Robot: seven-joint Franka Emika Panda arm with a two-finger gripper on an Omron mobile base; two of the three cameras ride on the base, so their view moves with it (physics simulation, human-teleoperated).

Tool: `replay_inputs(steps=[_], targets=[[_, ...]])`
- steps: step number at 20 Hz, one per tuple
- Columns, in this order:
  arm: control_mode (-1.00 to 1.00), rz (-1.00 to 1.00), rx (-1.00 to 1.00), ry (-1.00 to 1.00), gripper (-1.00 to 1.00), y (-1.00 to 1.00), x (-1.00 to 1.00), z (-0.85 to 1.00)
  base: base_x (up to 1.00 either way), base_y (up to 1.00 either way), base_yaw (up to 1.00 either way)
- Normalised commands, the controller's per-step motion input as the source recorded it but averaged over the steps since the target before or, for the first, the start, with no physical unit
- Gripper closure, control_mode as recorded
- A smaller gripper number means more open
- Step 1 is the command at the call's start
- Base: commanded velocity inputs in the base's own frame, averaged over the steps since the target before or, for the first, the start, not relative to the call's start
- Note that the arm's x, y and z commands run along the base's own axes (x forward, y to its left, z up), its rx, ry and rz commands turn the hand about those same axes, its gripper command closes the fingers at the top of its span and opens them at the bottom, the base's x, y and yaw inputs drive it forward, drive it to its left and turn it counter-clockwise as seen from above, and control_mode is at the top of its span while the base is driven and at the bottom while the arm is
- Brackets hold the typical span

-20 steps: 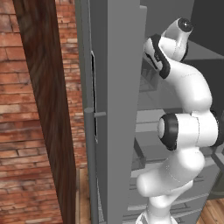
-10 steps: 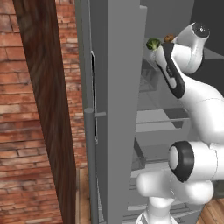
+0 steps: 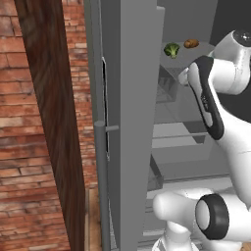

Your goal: Transport the chicken drumstick and broccoli to the fridge. Place the chicken drumstick on the rack containing meat and place the broccoli on the rack containing the vegetable, ensuring meats and vegetables are on different racks.

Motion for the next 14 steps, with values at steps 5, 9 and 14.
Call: replay_inputs(steps=[5, 9, 14], targets=[[-1.0, 0.0, 0.0, 0.27, -1.0, 0.0, -1.0, 0.0, 0.0, 0.0, 0.0], [-1.0, 0.0, 0.0, 0.12, -1.0, 0.0, -1.0, -0.27, 0.0, 0.0, 0.0], [-1.0, 0.0, -0.03, 0.02, -1.0, 0.0, -1.0, -0.46, 0.0, 0.0, 0.0]])
